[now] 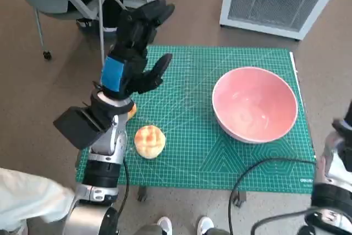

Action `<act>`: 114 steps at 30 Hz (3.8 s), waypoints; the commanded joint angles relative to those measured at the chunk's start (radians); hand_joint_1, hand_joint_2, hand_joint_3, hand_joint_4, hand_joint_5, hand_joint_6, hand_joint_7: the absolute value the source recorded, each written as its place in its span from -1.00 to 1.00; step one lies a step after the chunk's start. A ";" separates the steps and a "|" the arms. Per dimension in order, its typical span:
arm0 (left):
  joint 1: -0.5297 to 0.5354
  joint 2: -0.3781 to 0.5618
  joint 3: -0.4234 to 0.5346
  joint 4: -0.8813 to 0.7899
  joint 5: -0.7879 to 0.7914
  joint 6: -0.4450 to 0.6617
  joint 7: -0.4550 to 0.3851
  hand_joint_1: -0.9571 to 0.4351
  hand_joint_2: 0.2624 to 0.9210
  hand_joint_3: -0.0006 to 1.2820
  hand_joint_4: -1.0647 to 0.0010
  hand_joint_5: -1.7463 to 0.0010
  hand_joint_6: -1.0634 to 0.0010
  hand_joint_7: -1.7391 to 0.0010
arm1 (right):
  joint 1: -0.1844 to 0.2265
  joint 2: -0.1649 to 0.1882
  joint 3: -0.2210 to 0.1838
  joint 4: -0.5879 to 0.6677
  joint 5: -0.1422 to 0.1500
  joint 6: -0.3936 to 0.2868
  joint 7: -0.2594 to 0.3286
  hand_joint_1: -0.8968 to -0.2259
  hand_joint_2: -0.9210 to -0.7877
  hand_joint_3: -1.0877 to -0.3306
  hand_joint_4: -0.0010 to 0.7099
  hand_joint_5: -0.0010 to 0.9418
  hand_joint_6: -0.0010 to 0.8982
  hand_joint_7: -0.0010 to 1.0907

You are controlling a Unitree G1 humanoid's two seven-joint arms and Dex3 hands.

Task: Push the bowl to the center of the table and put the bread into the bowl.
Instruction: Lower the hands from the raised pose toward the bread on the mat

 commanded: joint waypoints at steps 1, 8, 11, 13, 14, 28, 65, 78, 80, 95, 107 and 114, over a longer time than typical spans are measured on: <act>0.017 0.001 0.005 -0.016 -0.017 0.010 0.001 -0.14 0.82 -0.09 1.00 0.32 1.00 0.08 | -0.019 -0.023 -0.002 0.146 -0.008 0.024 -0.036 0.07 -1.00 -0.18 -0.22 -1.00 -0.90 0.00; 0.022 0.002 0.006 -0.025 -0.025 0.024 0.001 -0.13 0.79 -0.08 1.00 0.32 1.00 0.08 | -0.041 -0.037 -0.004 0.327 0.000 0.105 -0.066 0.14 -1.00 -0.24 -0.21 -0.99 -0.75 -0.15; 0.024 0.004 0.008 -0.034 -0.029 0.033 0.000 -0.14 0.78 -0.08 1.00 0.32 1.00 0.08 | -0.047 -0.029 -0.009 0.369 0.014 0.147 -0.060 0.10 -1.00 -0.23 -0.22 -0.99 -0.71 -0.18; 0.027 0.005 0.009 -0.041 -0.032 0.040 -0.002 -0.14 0.78 -0.08 1.00 0.32 1.00 0.07 | -0.054 -0.020 -0.013 0.387 0.023 0.176 -0.052 0.08 -1.00 -0.21 -0.23 -1.00 -0.70 -0.20; 0.028 0.005 0.010 -0.043 -0.033 0.042 -0.002 -0.13 0.78 -0.08 1.00 0.32 1.00 0.07 | -0.055 -0.018 -0.013 0.391 0.025 0.182 -0.050 0.07 -1.00 -0.20 -0.23 -1.00 -0.70 -0.21; 0.047 0.022 0.013 -0.078 -0.035 0.063 -0.002 -0.13 0.76 -0.07 1.00 0.31 1.00 0.06 | -0.082 0.066 -0.015 0.442 0.067 0.335 0.002 0.13 -1.00 -0.12 -0.29 -1.00 -0.74 -0.26; 0.131 0.084 0.023 -0.191 0.006 0.084 0.043 -0.09 0.66 0.01 1.00 0.29 1.00 0.02 | -0.196 0.244 -0.010 0.470 0.070 0.511 0.054 0.09 -1.00 -0.26 -0.20 -0.99 -0.71 -0.21; 0.157 0.092 0.030 -0.215 0.011 0.091 0.065 -0.11 0.68 0.01 1.00 0.31 1.00 0.05 | -0.234 0.293 -0.002 0.471 0.061 0.527 0.054 0.06 -1.00 -0.23 -0.21 -1.00 -0.73 -0.18; 0.161 0.093 0.030 -0.220 0.011 0.094 0.068 -0.11 0.69 0.00 1.00 0.31 1.00 0.05 | -0.237 0.297 0.001 0.472 0.058 0.529 0.052 0.06 -1.00 -0.23 -0.22 -1.00 -0.73 -0.18; 0.187 0.097 0.041 -0.246 0.010 0.117 0.092 -0.09 0.72 -0.02 1.00 0.31 1.00 0.06 | -0.266 0.329 0.049 0.476 0.017 0.556 0.023 0.08 -1.00 -0.27 -0.22 -1.00 -0.78 -0.18; 0.216 0.133 0.061 -0.275 0.010 0.154 0.094 -0.08 0.77 -0.07 1.00 0.29 1.00 0.07 | -0.296 0.292 0.065 0.466 0.003 0.551 0.005 0.14 -1.00 -0.25 -0.20 -0.99 -0.76 -0.16; 0.288 0.332 0.081 -0.493 0.136 0.481 0.085 -0.02 0.91 -0.28 0.95 0.41 1.00 0.16 | -0.329 0.270 0.098 0.413 -0.013 0.400 -0.023 0.20 -1.00 -0.26 -0.25 -0.99 -0.80 -0.11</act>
